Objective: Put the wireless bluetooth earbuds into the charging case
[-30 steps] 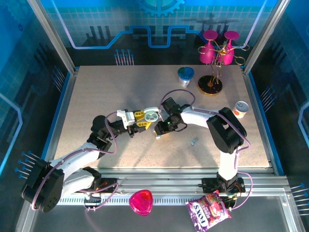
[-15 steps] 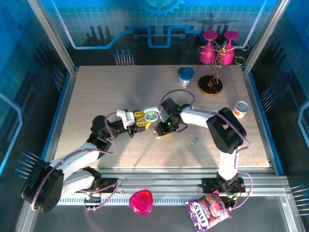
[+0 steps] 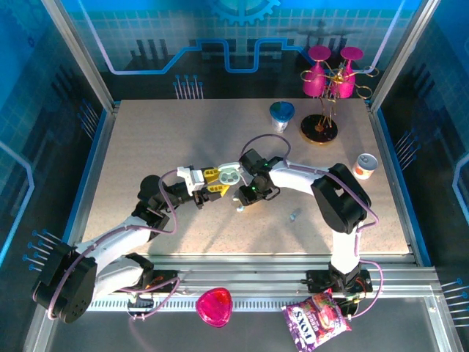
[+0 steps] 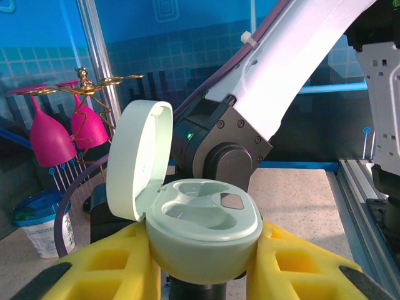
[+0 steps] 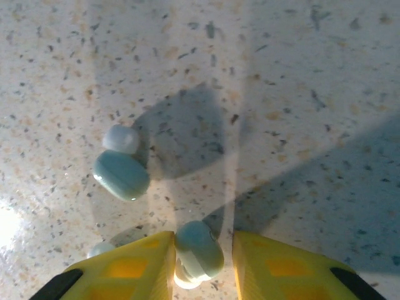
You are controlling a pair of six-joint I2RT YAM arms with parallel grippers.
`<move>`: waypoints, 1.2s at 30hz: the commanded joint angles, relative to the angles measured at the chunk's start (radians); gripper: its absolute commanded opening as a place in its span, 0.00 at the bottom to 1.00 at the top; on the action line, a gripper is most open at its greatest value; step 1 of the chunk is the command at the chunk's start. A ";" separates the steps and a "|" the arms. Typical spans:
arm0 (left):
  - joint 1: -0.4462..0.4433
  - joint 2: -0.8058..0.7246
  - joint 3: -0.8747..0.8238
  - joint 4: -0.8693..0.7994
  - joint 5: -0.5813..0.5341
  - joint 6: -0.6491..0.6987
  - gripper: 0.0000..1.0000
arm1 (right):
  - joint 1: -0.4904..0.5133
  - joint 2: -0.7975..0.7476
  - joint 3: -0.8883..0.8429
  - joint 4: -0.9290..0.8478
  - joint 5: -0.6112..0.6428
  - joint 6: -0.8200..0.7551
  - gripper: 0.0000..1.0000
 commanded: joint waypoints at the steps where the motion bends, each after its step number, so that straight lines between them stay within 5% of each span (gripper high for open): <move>1: 0.004 -0.023 0.019 0.003 0.007 0.017 0.26 | -0.006 -0.020 0.005 -0.023 0.079 0.054 0.30; 29: 0.005 -0.022 0.018 0.005 0.009 0.012 0.26 | -0.045 -0.031 -0.052 0.031 0.022 0.080 0.18; 36: 0.005 -0.021 0.019 0.004 0.005 0.016 0.26 | -0.048 -0.027 -0.044 0.033 0.017 0.075 0.22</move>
